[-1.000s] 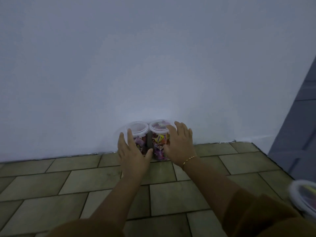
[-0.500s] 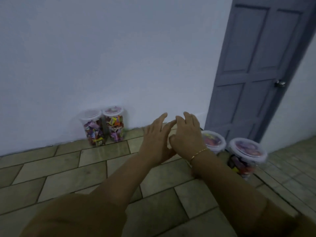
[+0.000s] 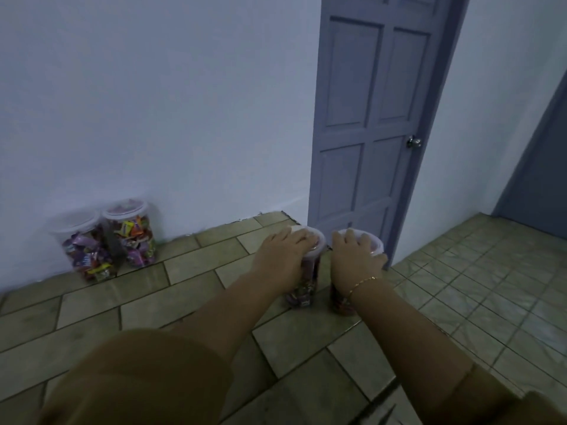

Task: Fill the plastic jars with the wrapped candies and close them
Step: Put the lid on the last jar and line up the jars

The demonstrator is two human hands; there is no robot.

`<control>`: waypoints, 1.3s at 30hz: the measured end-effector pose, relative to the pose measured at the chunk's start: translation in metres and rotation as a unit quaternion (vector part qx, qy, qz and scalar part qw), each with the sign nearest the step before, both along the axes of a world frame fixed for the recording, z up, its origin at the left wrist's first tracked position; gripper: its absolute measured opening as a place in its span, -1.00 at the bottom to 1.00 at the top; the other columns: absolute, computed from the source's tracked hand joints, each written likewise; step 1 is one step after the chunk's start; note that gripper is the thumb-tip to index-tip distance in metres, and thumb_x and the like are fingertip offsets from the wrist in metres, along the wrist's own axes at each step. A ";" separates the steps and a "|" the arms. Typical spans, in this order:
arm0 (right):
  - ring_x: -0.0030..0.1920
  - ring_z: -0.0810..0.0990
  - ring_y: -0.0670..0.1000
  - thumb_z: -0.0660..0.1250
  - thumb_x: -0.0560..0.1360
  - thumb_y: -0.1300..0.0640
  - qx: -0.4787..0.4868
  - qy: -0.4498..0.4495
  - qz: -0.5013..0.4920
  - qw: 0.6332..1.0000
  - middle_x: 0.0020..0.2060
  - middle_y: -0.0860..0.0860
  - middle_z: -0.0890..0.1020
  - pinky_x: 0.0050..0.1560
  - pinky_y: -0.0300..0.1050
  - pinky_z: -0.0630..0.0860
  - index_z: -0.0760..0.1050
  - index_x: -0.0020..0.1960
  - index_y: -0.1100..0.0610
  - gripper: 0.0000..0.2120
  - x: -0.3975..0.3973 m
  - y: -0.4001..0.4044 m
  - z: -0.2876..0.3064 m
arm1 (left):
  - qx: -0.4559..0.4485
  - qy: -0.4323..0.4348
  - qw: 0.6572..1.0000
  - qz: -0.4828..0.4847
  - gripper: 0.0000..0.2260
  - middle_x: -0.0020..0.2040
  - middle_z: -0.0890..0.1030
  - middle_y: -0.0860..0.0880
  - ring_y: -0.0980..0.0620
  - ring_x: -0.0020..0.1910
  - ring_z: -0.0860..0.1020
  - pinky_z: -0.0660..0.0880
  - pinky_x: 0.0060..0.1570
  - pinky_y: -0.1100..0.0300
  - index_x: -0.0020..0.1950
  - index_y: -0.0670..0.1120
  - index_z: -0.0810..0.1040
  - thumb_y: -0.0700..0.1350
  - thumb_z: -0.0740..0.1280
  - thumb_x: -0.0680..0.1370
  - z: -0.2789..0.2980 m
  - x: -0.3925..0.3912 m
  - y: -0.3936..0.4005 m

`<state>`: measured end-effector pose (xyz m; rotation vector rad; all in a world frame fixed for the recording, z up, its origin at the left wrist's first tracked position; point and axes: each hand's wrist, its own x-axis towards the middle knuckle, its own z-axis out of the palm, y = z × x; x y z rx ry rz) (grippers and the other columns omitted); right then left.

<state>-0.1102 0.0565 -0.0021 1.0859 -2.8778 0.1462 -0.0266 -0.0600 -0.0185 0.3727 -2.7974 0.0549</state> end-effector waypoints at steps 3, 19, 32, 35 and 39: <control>0.41 0.16 0.17 0.19 0.56 0.15 -0.045 0.026 0.030 0.998 0.44 0.08 0.20 0.25 0.25 0.34 0.10 0.48 0.09 -0.47 -0.008 -0.010 -0.010 | 0.030 0.030 0.999 -0.003 -0.49 0.44 0.35 -0.04 -0.15 0.41 0.27 0.24 0.31 0.04 0.46 -0.06 0.32 -0.09 0.29 0.50 0.003 0.005 -0.004; 0.38 0.20 0.28 0.25 0.52 0.20 -0.087 0.030 0.364 0.927 0.37 0.30 0.26 0.34 0.06 0.22 0.22 0.47 0.15 -0.47 0.000 -0.197 -0.015 | -0.004 0.043 0.963 0.267 -0.50 0.39 0.33 -0.06 -0.09 0.36 0.25 0.27 0.25 0.10 0.48 -0.04 0.25 -0.18 0.22 0.54 -0.003 0.065 -0.167; 0.41 0.20 0.10 0.27 0.50 0.25 -0.155 -0.002 0.412 0.898 0.35 0.14 0.33 0.35 -0.05 0.34 0.27 0.41 0.20 -0.50 -0.002 -0.331 -0.028 | -0.034 0.028 0.917 0.396 -0.48 0.51 0.21 0.05 0.04 0.49 0.15 -0.05 0.44 -0.05 0.52 0.04 0.12 -0.21 0.15 0.58 -0.004 0.077 -0.246; 0.40 0.23 0.09 0.27 0.50 0.20 -0.151 0.008 0.415 0.897 0.34 0.13 0.36 0.33 -0.07 0.33 0.28 0.41 0.21 -0.52 -0.003 -0.339 -0.028 | -0.026 0.015 0.912 0.409 -0.45 0.53 0.16 0.05 0.03 0.51 0.09 -0.06 0.44 -0.06 0.54 0.03 0.07 -0.22 0.15 0.58 -0.004 0.076 -0.253; 0.40 0.22 0.09 0.17 0.52 0.24 -0.150 0.032 0.389 0.908 0.36 0.11 0.34 0.17 0.01 0.45 0.28 0.41 0.15 -0.55 0.002 -0.342 -0.028 | -0.021 -0.003 0.908 0.419 -0.41 0.55 0.08 0.02 0.00 0.54 -0.01 -0.13 0.45 -0.09 0.55 0.00 -0.01 -0.22 0.15 0.58 -0.008 0.076 -0.256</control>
